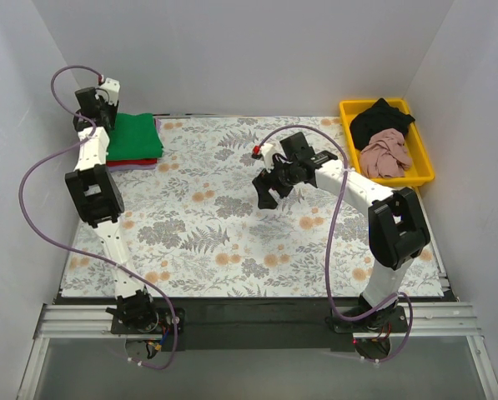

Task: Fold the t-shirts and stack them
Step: Neatly place the folded tshirt to the corner, then reset both grippers

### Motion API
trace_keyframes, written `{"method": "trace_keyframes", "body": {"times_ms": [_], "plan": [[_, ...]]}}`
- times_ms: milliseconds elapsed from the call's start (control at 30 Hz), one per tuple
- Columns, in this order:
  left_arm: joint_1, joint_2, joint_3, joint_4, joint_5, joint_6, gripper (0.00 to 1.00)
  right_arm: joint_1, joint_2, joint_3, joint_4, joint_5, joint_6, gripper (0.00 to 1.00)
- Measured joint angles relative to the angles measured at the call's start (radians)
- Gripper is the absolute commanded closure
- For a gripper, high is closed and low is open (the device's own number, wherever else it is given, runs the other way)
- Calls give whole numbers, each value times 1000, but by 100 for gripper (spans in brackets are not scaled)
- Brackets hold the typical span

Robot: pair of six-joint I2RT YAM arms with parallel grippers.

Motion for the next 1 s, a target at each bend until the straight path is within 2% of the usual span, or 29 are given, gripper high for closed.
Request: {"method": "trace_keyframes", "body": {"times_ms": [33, 167, 200, 267, 467, 633, 833, 933, 1000], "plan": [[2, 23, 22, 18, -6, 6, 55, 0, 0, 2, -1, 0, 0, 2], [14, 71, 87, 38, -35, 21, 39, 2, -1, 5, -3, 7, -2, 2], [16, 68, 87, 38, -42, 20, 39, 2, -2, 5, -4, 10, -3, 2], [19, 55, 87, 35, -43, 11, 27, 2, -9, 5, -6, 18, -3, 2], [6, -131, -18, -43, -26, -45, 23, -25, -111, -15, -10, 32, -3, 2], [-69, -340, -20, -217, 68, -169, 20, -135, -237, -32, -5, 23, 0, 2], [-262, -505, -20, -405, 176, -313, 18, -290, -401, -106, -10, 20, 19, 2], [-374, -537, -86, -443, 209, -379, 18, -357, -466, -145, -21, 17, 26, 2], [-453, -557, -187, -447, 235, -433, 17, -395, -496, -171, -35, 13, 27, 2]]}}
